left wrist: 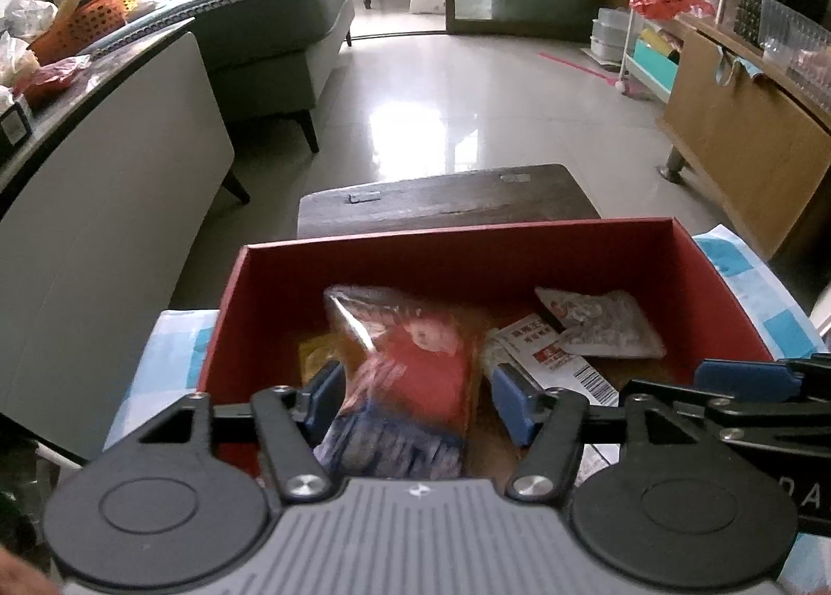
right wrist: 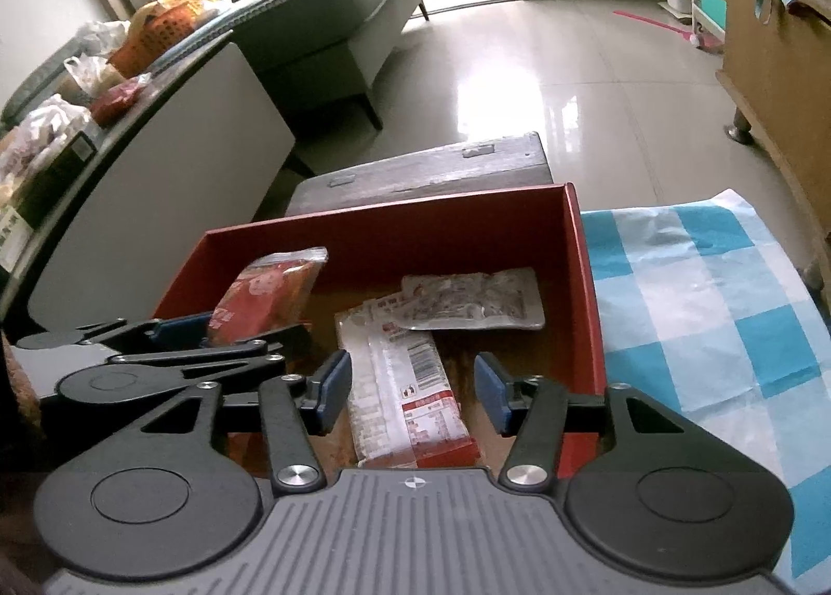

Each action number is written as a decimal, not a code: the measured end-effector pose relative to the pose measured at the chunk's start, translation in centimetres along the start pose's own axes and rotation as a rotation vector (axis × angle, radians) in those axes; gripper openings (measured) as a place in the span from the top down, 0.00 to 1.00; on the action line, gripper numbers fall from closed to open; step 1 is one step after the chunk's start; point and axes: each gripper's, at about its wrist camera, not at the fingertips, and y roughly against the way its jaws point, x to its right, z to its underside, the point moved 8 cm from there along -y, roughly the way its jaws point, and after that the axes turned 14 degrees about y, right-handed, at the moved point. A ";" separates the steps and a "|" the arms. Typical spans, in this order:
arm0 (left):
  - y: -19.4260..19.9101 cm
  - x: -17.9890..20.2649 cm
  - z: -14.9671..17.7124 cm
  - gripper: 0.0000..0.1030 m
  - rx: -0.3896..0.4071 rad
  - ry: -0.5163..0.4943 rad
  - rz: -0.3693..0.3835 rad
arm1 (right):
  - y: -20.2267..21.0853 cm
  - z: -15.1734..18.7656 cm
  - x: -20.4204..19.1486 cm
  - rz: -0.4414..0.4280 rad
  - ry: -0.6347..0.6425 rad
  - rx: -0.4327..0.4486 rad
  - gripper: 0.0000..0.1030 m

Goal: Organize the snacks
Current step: 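Lower both snacks into the red box and open both tools, then move both tools back to the snacks on the tablecloth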

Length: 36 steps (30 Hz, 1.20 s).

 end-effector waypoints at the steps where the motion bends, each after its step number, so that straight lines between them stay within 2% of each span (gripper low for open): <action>1: 0.3 -0.1 0.0 0.41 0.000 0.000 -0.002 | 0.2 0.0 -0.1 0.001 0.001 0.001 0.38; 3: 0.9 -0.3 0.1 0.36 0.005 -0.001 -0.003 | 0.6 -0.1 -0.3 0.002 0.003 0.003 0.37; 6: 1.9 -0.8 0.4 0.35 0.010 0.000 -0.007 | 1.4 0.0 -0.7 0.003 0.008 0.010 0.33; 20: 6.5 -2.5 1.7 0.35 0.025 0.042 0.033 | 4.7 0.9 -3.1 -0.009 0.021 0.047 0.30; 36: 8.9 -3.3 3.9 0.35 0.020 0.044 0.038 | 6.5 2.8 -4.9 -0.022 0.042 0.041 0.27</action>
